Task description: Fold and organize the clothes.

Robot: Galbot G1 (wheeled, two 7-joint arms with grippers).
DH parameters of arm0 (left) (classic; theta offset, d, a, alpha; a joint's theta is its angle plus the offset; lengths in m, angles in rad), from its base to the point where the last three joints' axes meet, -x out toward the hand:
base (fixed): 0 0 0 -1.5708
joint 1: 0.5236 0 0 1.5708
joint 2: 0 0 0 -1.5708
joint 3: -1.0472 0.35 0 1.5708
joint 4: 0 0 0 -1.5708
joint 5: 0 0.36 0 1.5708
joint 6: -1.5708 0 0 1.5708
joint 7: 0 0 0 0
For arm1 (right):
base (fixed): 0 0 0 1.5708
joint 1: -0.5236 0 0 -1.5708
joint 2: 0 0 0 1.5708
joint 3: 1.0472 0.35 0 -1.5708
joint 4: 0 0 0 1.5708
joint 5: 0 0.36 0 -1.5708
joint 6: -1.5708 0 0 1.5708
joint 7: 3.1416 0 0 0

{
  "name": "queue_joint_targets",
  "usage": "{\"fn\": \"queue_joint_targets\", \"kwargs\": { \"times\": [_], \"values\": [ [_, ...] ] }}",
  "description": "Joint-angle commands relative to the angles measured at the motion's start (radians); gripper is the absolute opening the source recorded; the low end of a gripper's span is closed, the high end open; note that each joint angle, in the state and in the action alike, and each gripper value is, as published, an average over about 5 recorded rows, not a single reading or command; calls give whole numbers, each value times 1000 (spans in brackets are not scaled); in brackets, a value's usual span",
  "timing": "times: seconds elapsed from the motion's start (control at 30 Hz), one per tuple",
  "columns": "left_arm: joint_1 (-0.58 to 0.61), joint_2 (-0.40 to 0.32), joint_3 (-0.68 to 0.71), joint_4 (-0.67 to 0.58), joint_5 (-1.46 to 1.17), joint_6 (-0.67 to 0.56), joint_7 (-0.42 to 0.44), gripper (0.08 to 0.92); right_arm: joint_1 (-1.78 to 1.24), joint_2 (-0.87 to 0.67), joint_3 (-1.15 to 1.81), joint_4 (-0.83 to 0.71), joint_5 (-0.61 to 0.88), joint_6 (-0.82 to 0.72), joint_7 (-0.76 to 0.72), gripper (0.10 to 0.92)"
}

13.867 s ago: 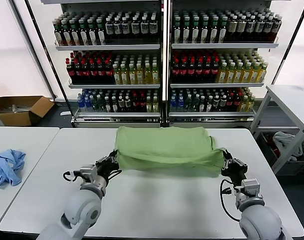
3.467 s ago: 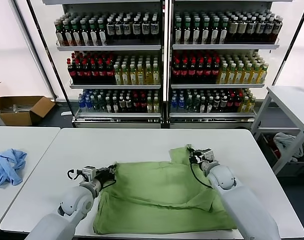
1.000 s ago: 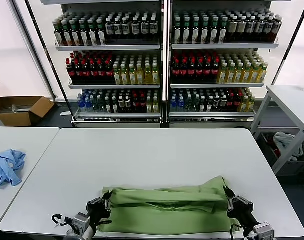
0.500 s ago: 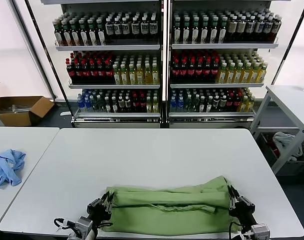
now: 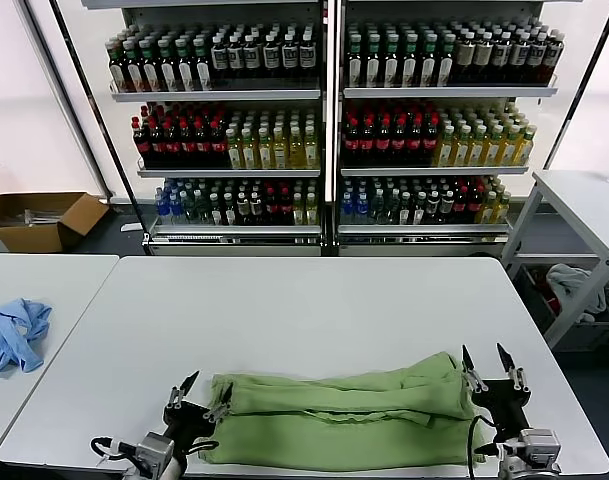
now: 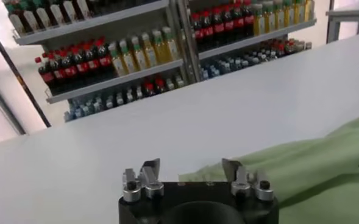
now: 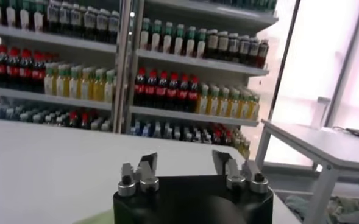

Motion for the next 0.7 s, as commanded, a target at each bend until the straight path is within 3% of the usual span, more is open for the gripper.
{"fn": "queue_joint_targets", "kwargs": {
  "times": [0.03, 0.17, 0.37, 0.7],
  "values": [
    [169, -18, -27, -146, -28, -30, -37, 753, -115, 2, 52, 79, 27, 84, 14, 763],
    [203, -55, -10, -116, -32, -101, -40, 816, -232, 21, 71, 55, -13, 260, -19, 816],
    [169, -122, -2, -47, -79, -183, -34, 823, -307, 57, 92, -37, -42, 434, -24, 823],
    [46, -236, 33, 105, -96, -241, -13, 823, -299, 80, 108, -80, -43, 479, -10, 823]
  ]
}}
